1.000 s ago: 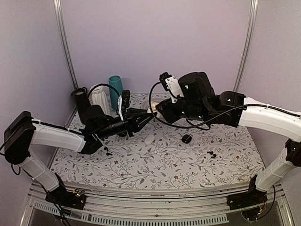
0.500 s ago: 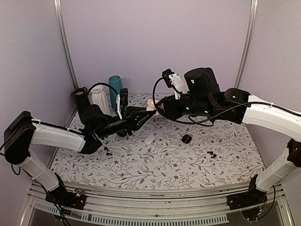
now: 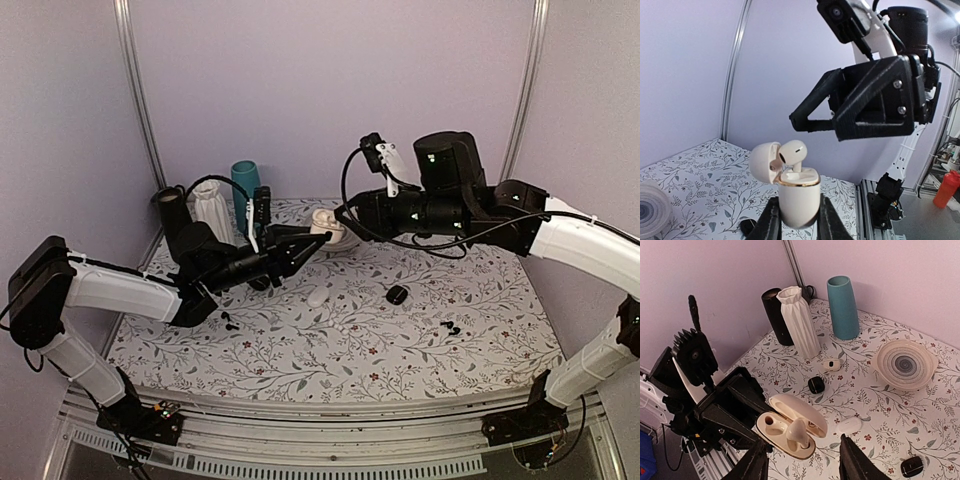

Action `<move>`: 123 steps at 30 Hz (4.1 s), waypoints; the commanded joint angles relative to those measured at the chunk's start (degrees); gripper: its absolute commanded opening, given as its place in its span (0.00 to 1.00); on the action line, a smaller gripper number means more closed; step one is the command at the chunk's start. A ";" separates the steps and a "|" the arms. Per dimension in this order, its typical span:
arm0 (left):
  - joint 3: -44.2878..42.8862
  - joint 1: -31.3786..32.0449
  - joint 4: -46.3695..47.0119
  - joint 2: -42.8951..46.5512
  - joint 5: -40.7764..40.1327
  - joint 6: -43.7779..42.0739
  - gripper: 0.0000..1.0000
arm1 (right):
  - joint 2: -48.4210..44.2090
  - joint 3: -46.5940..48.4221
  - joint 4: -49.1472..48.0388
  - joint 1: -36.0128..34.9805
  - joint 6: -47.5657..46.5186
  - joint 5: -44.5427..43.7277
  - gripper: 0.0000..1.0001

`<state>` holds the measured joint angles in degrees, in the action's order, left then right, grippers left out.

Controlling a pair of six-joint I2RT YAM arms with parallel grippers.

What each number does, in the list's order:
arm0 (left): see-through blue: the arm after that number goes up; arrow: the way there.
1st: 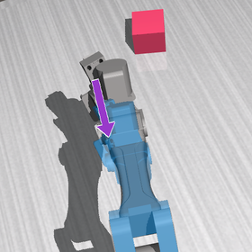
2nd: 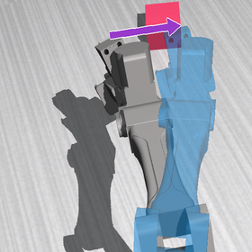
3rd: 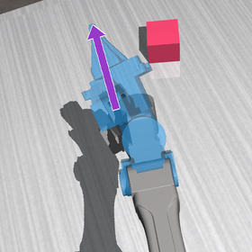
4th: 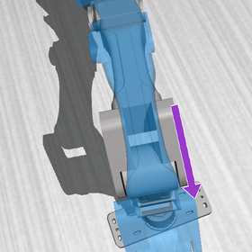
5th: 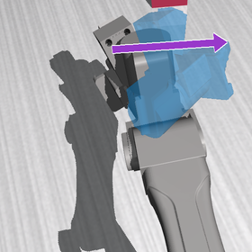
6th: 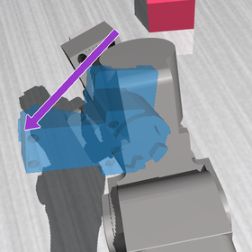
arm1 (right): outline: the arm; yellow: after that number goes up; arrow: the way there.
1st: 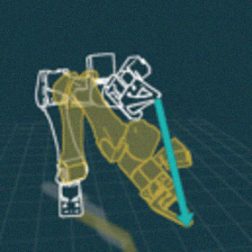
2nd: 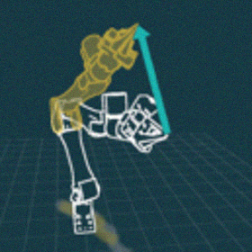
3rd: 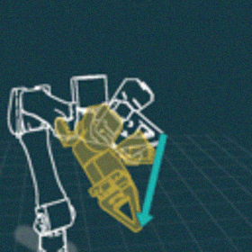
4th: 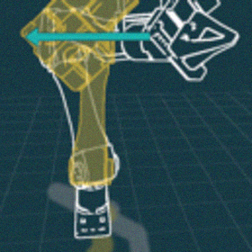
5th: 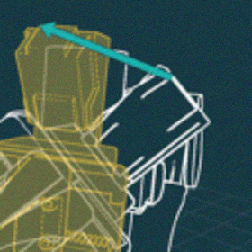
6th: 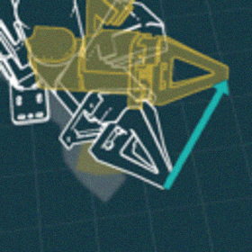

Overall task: Insert the wireless bluetooth earbuds into the charging case
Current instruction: Adjust the left earbud in the right side groove of the charging case.

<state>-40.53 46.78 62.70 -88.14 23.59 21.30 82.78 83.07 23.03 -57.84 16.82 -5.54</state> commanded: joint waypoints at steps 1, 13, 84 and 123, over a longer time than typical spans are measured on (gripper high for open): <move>-0.16 -0.79 2.90 -0.29 1.21 0.40 0.00 | -3.81 0.78 -1.57 2.57 4.05 1.97 0.48; -0.18 -0.78 3.05 -0.65 1.31 -0.08 0.00 | -1.57 3.39 1.12 2.84 9.95 7.10 0.42; -0.68 1.00 -1.56 0.47 -0.46 -6.89 0.00 | 5.32 6.76 4.41 1.89 16.37 5.77 0.27; 0.85 1.20 3.54 1.22 -1.67 -12.25 0.00 | 4.76 7.20 7.92 0.63 16.45 3.52 0.15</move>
<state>-39.90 47.40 62.39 -88.12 22.24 11.22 87.94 88.86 30.44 -56.69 33.58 -1.65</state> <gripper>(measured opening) 0.205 0.150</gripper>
